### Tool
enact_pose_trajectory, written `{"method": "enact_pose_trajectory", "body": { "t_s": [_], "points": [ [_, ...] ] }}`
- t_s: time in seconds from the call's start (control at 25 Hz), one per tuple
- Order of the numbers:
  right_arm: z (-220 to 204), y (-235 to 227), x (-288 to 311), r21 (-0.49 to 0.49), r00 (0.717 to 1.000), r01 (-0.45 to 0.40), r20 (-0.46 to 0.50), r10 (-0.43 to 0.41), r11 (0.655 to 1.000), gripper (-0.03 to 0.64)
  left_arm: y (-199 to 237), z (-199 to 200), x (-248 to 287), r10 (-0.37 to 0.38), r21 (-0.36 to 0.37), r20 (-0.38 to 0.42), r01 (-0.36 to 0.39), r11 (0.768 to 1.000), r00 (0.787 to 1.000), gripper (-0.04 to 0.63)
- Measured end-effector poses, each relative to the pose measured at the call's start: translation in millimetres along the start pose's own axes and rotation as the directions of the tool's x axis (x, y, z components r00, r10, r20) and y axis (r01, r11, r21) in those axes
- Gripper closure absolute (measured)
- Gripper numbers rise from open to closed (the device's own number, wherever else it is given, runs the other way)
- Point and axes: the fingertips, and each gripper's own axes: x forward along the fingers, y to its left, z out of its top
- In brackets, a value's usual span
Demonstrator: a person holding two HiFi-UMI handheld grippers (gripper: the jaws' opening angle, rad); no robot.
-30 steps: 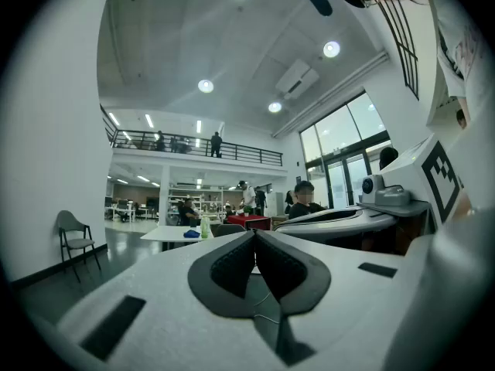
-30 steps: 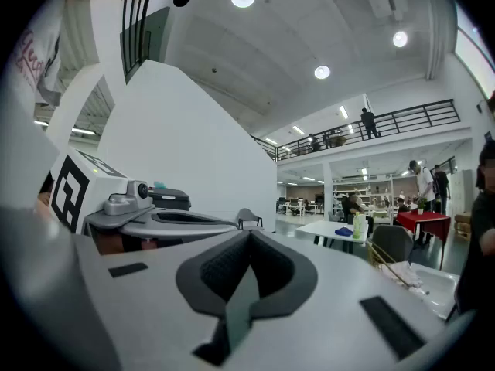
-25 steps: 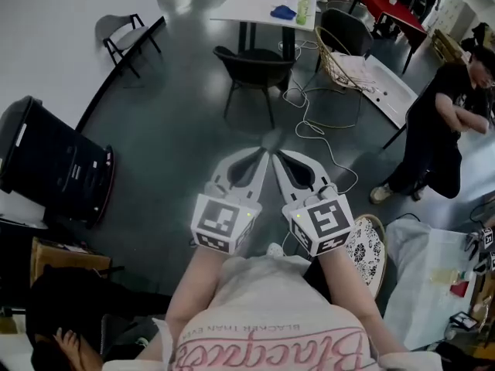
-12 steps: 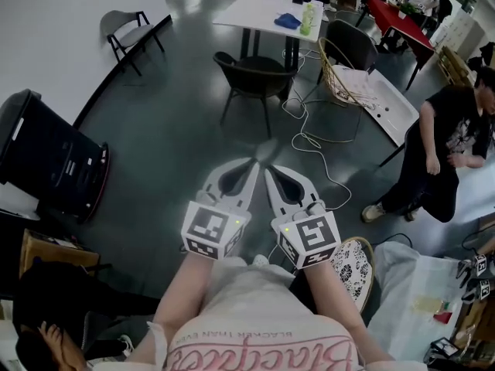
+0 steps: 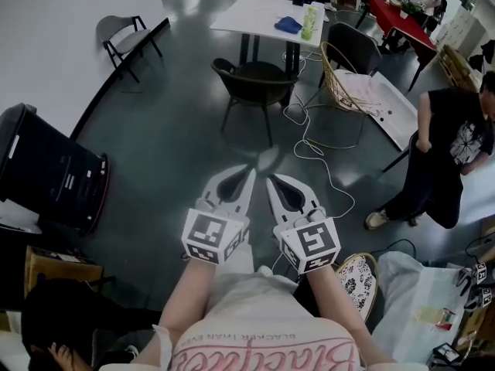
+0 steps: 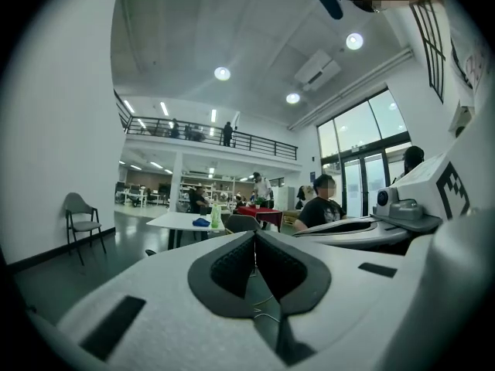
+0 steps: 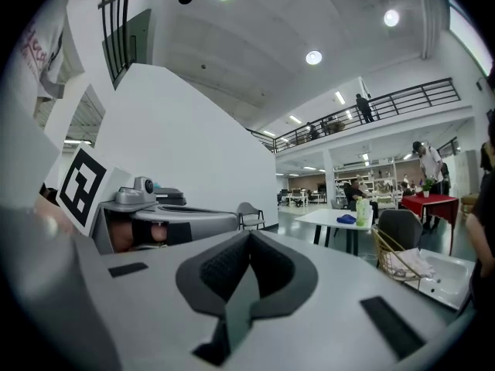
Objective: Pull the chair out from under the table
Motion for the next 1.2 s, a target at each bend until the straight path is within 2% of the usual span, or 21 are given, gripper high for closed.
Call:
{"method": "enact_pose_trajectory", "body": {
  "t_s": [0.56, 0.84, 1.2],
  "points": [
    [17.8, -68.1, 139.5, -0.046, 0.998, 0.050, -0.022, -0.051, 0.998, 0.614, 117.0, 18.3, 107.7, -0.051, -0.011, 0.027, 0.051, 0.999, 0.998, 0.591],
    [23.2, -92.6, 194.7, -0.043, 0.996, 0.085, -0.023, -0.086, 0.995, 0.614, 159.8, 19.7, 148.9, -0.099, -0.011, 0.026, 0.099, 0.995, 0.995, 0.591],
    [12.6, -111.8, 234.9, -0.012, 0.993, 0.099, -0.061, -0.099, 0.995, 0.614, 199.6, 6.8, 178.5, -0.096, -0.057, -0.001, 0.096, 0.994, 0.995, 0.591]
  ]
}}
